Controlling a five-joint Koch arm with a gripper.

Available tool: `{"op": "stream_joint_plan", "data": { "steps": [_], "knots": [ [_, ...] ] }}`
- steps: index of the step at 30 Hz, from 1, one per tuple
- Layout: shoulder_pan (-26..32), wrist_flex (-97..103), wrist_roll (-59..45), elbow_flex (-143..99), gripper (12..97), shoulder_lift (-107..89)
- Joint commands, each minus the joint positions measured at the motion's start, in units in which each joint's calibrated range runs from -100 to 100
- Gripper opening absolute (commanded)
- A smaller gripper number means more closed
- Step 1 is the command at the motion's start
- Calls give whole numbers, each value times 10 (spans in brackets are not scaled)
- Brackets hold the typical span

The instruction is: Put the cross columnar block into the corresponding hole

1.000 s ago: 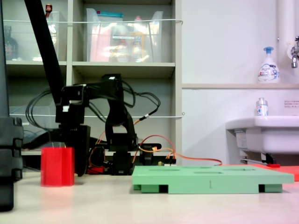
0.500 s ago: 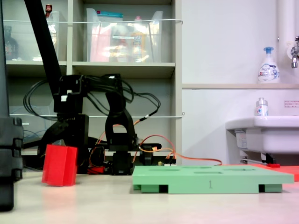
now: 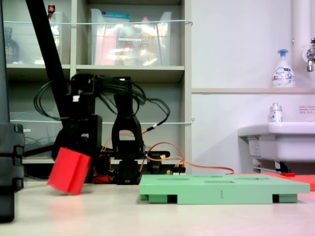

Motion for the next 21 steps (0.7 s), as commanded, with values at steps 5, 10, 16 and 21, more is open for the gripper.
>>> {"op": "stream_joint_plan", "data": {
  "steps": [5, 10, 16, 21],
  "knots": [
    [49, -72, 51, 40, 408, -179],
    [116, -72, 114, 110, 408, -237],
    [228, -72, 221, 196, 408, -236],
    [297, -13, 275, 199, 408, -222]
  ]
}}
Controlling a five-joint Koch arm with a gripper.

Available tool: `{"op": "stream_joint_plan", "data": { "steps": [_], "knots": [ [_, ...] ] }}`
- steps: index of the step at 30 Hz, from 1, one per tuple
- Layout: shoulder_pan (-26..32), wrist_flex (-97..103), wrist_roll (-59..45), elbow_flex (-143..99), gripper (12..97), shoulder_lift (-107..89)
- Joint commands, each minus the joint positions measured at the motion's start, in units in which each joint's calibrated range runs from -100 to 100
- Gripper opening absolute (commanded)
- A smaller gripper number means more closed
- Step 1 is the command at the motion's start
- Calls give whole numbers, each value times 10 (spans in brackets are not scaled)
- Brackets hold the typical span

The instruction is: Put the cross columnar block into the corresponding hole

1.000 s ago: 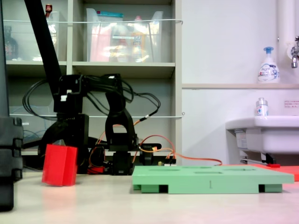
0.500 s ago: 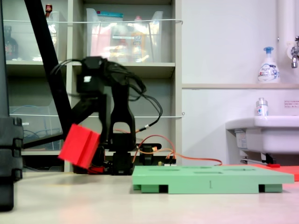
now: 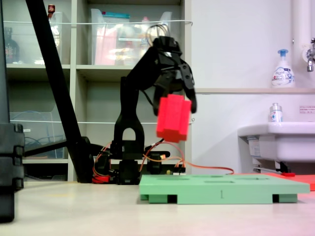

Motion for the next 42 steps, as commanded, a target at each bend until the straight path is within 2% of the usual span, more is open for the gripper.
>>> {"op": "stream_joint_plan", "data": {
  "steps": [1, 14, 25, 42],
  "knots": [
    [29, 53, 28, 38, 408, -3],
    [88, 296, 71, 54, 409, 177],
    [105, 365, 70, 105, 409, 325],
    [108, 365, 71, 108, 424, 381]
  ]
}}
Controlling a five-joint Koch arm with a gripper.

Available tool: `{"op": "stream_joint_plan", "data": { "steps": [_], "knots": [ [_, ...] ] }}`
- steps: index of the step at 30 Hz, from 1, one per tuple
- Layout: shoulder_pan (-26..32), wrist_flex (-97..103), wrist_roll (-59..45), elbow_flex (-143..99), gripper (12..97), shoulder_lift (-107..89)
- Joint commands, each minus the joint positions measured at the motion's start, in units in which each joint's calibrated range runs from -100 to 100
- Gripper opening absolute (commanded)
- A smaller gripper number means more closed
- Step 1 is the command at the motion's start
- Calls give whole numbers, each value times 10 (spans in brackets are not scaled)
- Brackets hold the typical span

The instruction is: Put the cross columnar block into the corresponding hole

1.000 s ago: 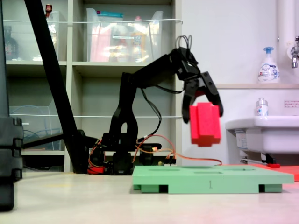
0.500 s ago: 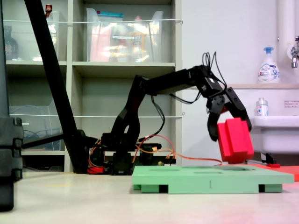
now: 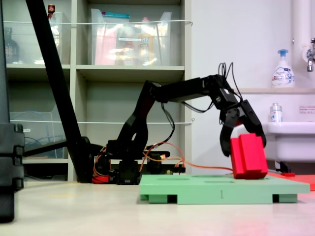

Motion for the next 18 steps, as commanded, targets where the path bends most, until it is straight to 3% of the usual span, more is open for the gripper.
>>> {"op": "stream_joint_plan", "data": {
  "steps": [1, 18],
  "knots": [
    [3, 52, 4, 52, 424, -4],
    [0, 74, 9, 54, 436, 56]
  ]
}}
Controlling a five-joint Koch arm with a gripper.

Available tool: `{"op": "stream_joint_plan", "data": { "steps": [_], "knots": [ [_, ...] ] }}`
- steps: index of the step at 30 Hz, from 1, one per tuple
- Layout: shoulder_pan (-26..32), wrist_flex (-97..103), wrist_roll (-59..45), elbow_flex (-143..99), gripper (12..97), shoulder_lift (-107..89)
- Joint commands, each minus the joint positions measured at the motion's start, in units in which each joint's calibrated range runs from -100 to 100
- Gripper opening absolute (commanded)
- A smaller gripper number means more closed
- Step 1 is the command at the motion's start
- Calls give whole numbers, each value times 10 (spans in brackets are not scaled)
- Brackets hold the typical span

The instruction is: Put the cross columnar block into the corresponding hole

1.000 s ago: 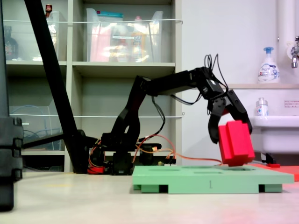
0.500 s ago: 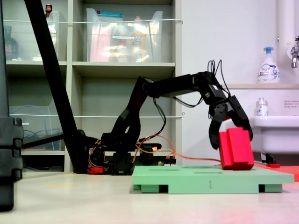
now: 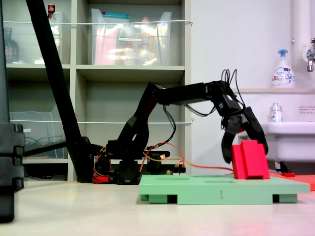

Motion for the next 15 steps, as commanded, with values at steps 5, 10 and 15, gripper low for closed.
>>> {"op": "stream_joint_plan", "data": {
  "steps": [5, 10, 15],
  "knots": [
    [-2, 75, 5, 50, 436, 11],
    [-6, 80, 13, 60, 453, 32],
    [-9, 78, 31, 61, 464, 41]
  ]
}}
